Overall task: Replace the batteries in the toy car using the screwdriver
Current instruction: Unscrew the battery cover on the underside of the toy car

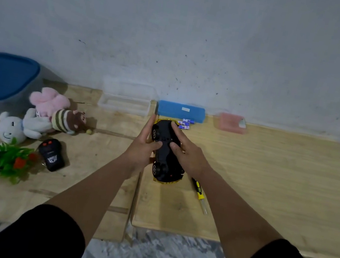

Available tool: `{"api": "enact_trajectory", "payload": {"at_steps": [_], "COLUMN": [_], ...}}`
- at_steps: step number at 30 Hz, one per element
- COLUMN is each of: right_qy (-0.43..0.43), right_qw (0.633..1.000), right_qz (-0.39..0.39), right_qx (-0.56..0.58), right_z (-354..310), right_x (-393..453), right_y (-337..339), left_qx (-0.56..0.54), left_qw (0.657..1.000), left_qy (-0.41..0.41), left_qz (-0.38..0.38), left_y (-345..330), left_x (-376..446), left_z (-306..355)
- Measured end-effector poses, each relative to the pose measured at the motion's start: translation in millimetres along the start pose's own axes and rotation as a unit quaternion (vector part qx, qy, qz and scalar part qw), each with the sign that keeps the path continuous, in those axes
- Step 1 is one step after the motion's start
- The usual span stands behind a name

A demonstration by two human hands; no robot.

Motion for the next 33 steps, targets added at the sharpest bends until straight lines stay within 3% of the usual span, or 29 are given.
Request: {"api": "enact_trajectory", "payload": {"at_steps": [3, 6, 8, 18, 26, 29, 31, 33], "right_qy": [-0.006, -0.011, -0.014, -0.051, -0.034, -0.100, -0.172, -0.205], "right_qw": [1.000, 1.000, 0.999, 0.997, 0.997, 0.984, 0.960, 0.948], "right_qz": [0.001, 0.021, 0.031, 0.052, 0.062, 0.118, 0.083, 0.030], "right_qx": [-0.013, -0.014, -0.010, -0.007, 0.037, -0.083, -0.203, -0.243], "right_z": [-2, 0, 3, 19, 23, 47, 71, 89], "right_x": [3, 0, -4, -14, -23, -30, -37, -45], "right_y": [2, 0, -1, -10, -22, -18, -19, -24], "left_qx": [0.112, 0.326, 0.401, 0.372, 0.347, 0.360, 0.366, 0.368], "left_qw": [0.992, 0.934, 0.902, 0.928, 0.938, 0.933, 0.930, 0.929], "left_qy": [-0.050, -0.136, -0.143, -0.036, -0.005, 0.011, 0.021, 0.027], "left_qz": [0.010, 0.052, 0.074, -0.006, 0.003, 0.017, 0.024, 0.026], "left_y": [3, 3, 2, -2, 5, 11, 14, 16], "left_x": [-2, -5, -8, -17, -7, -3, -2, 0], "left_z": [-1, 0, -3, -31, -36, -42, -47, -53]}}
Point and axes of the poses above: each hand's wrist, its own x-axis towards the middle knuckle, its own y-axis out of the back of the hand, z = x × y, the point moved 3 cm from there along x, towards the middle knuckle, and after that the axes turned 13 degrees about -x, right-handed, at the moved point
